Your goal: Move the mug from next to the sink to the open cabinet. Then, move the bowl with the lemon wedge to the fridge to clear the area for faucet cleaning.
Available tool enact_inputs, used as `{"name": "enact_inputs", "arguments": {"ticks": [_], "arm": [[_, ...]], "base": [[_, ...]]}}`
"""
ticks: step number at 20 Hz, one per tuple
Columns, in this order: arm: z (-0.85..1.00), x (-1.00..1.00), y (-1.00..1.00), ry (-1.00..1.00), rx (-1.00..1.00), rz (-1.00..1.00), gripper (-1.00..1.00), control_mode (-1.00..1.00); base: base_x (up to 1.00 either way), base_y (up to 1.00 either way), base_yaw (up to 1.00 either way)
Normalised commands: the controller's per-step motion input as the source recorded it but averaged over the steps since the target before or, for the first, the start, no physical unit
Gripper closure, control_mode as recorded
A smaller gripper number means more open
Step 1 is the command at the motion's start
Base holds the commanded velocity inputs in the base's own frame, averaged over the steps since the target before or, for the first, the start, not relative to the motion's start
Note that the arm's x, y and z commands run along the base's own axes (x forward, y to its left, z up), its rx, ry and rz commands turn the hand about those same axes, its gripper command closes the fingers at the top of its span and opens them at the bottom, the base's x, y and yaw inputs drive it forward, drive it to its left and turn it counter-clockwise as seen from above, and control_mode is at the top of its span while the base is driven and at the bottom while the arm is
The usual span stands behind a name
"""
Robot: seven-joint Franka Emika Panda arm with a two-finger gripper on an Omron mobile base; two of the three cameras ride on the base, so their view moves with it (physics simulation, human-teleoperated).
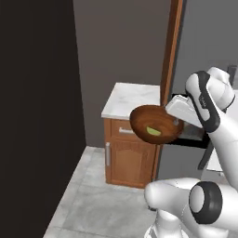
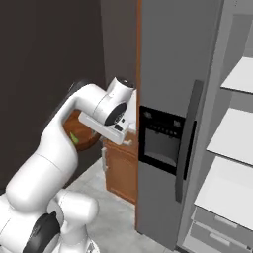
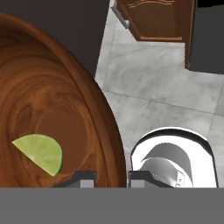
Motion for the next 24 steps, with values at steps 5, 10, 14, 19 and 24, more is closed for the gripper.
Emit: {"name": "enact_inputs", "arguments": {"ticks": [5,10,14,19,24], "arm": [[0.0,0.0,0.0,0.0,0.0,0.0,1.0,1.0],[0.0,0.0,0.0,0.0,0.0,0.0,1.0,1.0],[0.0,0.0,0.0,0.0,0.0,0.0,1.0,1.0],[0.0,0.0,0.0,0.0,0.0,0.0,1.0,1.0],[0.0,0.0,0.0,0.0,0.0,0.0,1.0,1.0]], "base": [[0.05,-0.3,-0.36],[0.0,-0.62,-0.47],[-0.07,-0.43,-0.23],[0.25,-0.61,-0.2],[0.44,-0.35,-0.15]]}}
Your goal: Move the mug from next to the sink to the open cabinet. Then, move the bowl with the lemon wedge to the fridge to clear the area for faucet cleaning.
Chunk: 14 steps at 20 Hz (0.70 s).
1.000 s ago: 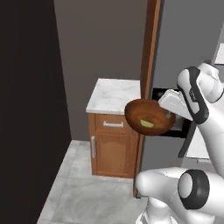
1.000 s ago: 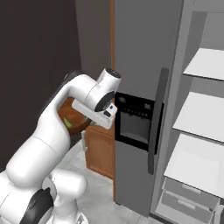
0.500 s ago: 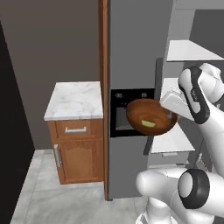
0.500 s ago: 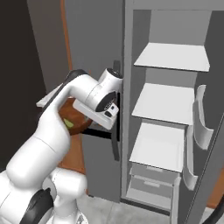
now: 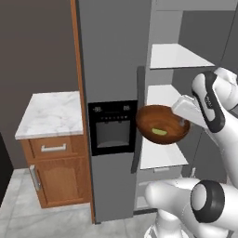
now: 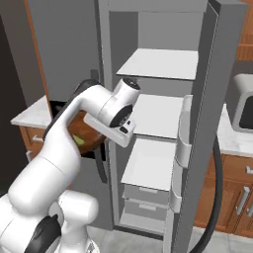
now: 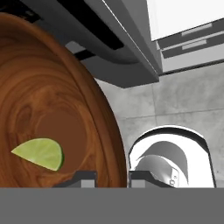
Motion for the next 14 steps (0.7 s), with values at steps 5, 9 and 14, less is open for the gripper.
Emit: {"name": "enact_inputs", "arguments": {"ticks": [5,9,14], "arm": [[0.0,0.0,0.0,0.0,0.0,0.0,1.0,1.0],[0.09,-0.08,-0.06,-0.02,0.0,-0.06,1.0,-1.0],[0.42,-0.68,-0.64,-0.08,0.0,-0.25,1.0,-1.0]], "base": [[0.5,0.0,-0.04],[0.05,0.0,-0.01],[0.0,0.0,0.0]]}}
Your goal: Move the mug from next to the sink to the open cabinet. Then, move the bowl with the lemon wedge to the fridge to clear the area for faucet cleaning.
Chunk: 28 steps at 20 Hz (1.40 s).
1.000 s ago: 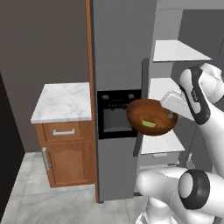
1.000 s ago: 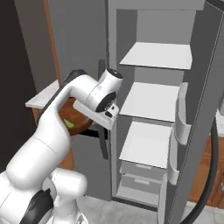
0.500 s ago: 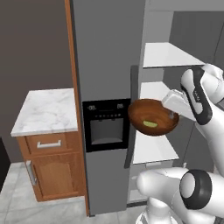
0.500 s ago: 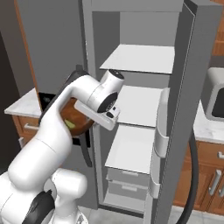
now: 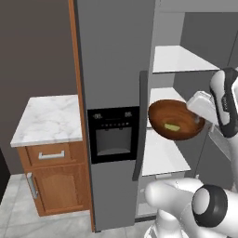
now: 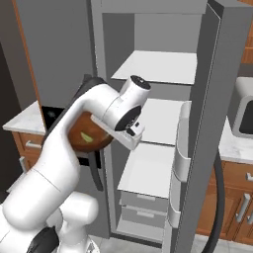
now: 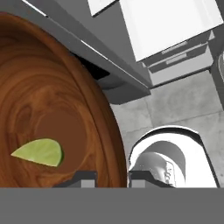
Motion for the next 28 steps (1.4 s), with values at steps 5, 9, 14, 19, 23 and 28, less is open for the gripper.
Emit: {"name": "enact_inputs", "arguments": {"ticks": [5,9,14,19,23,28], "arm": [[0.44,-0.42,-0.69,-0.18,0.0,-0.54,1.0,-1.0],[0.46,-0.01,-0.54,-0.08,0.01,-0.69,1.0,-1.0],[0.59,0.37,-0.24,-0.03,0.05,-0.61,1.0,-1.0],[0.4,0.8,0.0,-0.03,0.1,-0.39,1.0,-1.0],[0.21,0.76,0.0,0.0,0.16,-0.13,1.0,-1.0],[0.13,0.37,-0.09,0.05,0.1,-0.01,1.0,-1.0]], "base": [[0.0,0.0,0.0],[0.0,0.0,0.0],[0.0,0.0,0.0],[0.0,0.0,0.0],[0.0,0.0,0.0],[0.0,0.0,0.0]]}}
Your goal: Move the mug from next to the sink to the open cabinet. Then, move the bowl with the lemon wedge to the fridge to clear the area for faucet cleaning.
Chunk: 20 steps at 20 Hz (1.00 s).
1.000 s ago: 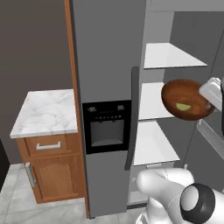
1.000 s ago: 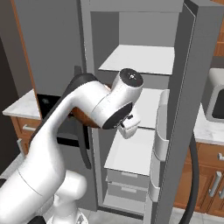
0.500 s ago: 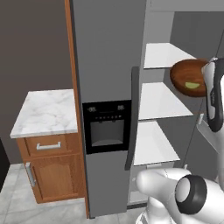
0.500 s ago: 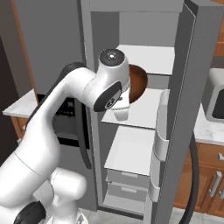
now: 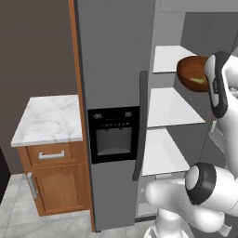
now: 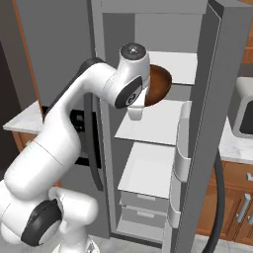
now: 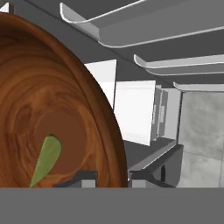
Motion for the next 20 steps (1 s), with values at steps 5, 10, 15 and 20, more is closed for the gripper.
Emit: {"name": "enact_inputs", "arguments": {"ticks": [5,10,15,20], "arm": [[0.5,0.55,-0.07,0.11,0.1,0.0,1.0,-1.0],[0.08,0.04,0.0,0.01,0.0,0.0,1.0,-1.0],[0.0,0.04,0.0,-0.06,0.0,0.0,1.0,-1.0],[0.0,-0.5,0.0,-0.38,0.0,0.0,1.0,-1.0]], "base": [[0.0,0.0,0.0],[0.0,0.0,0.0],[0.0,0.0,0.0],[0.0,0.0,0.0]]}}
